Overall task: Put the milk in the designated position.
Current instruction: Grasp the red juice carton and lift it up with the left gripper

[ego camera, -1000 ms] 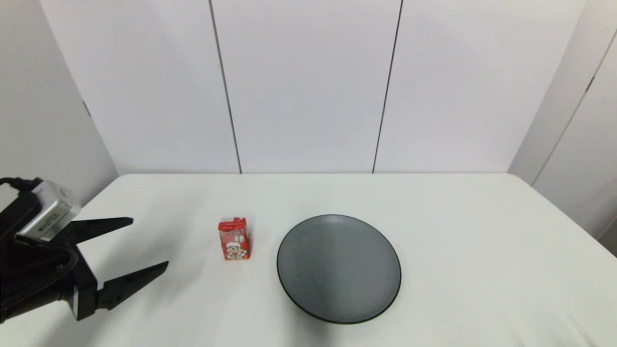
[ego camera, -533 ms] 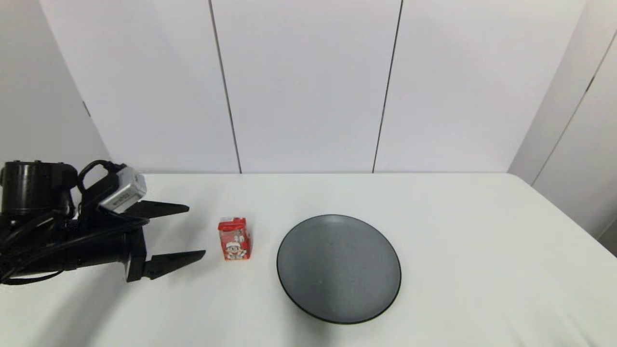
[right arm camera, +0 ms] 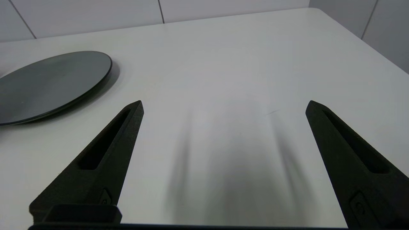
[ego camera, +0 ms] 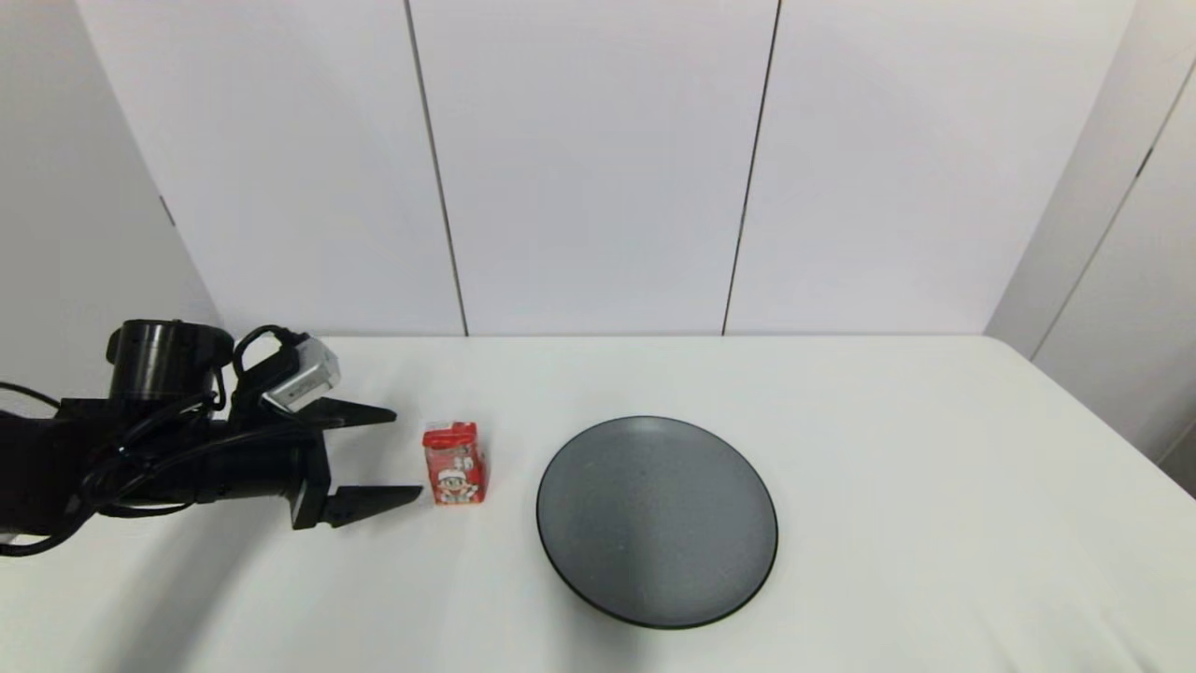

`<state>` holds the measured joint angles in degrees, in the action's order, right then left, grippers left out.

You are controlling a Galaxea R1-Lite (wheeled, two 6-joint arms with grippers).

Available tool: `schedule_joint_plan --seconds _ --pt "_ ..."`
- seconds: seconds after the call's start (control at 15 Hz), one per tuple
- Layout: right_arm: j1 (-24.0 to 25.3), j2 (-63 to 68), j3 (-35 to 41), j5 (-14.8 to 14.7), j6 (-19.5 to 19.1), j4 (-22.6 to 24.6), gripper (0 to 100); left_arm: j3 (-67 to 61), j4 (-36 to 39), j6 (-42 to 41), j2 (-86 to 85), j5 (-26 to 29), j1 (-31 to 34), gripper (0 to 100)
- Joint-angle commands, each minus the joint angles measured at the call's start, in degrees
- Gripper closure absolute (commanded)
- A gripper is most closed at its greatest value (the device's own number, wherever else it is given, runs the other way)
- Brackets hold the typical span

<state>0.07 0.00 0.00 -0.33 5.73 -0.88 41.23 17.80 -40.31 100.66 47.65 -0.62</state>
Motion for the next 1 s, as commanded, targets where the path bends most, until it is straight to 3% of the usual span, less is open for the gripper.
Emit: schedule_joint_plan --seconds 0.07,0.47,0.87,0.93,1.0 --pt "0.01 0.00 0.00 -0.02 0.07 0.00 0 3.77 0.04 -0.20 5.78 0.34 -1.40 0" --pt "0.01 0.00 0.00 -0.02 0.07 0.00 0 6.50 -0.31 -0.03 10.08 0.34 -5.53 0" --pt "0.01 0.00 0.00 -0.02 0.07 0.00 0 7.37 -0.31 0.06 10.88 0.34 -5.62 0" --pt "0.01 0.00 0.00 -0.02 0.07 0.00 0 7.73 -0.22 -0.03 11.23 0.34 -5.79 100" --pt "0.01 0.00 0.00 -0.02 0.07 0.00 0 7.99 -0.31 0.06 11.31 0.34 -6.23 100"
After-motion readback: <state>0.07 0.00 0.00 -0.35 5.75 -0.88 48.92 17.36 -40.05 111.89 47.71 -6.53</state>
